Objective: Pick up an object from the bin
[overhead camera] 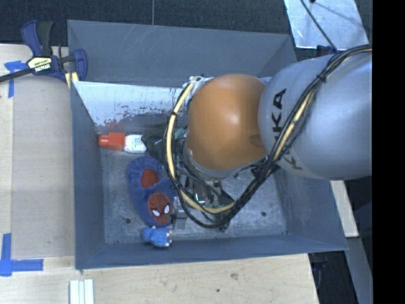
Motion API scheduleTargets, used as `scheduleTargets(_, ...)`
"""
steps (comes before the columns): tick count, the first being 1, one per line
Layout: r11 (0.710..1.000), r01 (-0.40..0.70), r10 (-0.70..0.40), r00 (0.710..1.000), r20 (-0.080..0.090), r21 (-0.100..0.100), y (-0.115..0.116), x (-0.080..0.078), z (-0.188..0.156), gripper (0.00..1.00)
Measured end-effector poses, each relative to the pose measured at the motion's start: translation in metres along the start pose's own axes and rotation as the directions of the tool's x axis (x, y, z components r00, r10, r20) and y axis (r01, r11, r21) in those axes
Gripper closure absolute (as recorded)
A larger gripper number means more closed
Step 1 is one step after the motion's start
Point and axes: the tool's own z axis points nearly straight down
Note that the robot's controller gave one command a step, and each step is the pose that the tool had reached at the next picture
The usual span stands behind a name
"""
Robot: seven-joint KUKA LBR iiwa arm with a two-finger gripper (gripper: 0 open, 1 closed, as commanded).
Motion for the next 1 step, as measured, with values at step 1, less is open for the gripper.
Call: scheduleTargets(1,0.995,0.104,-0.104,0.995,0.005,-0.001,-0.0263,-0.1062,0.1354,0.0)
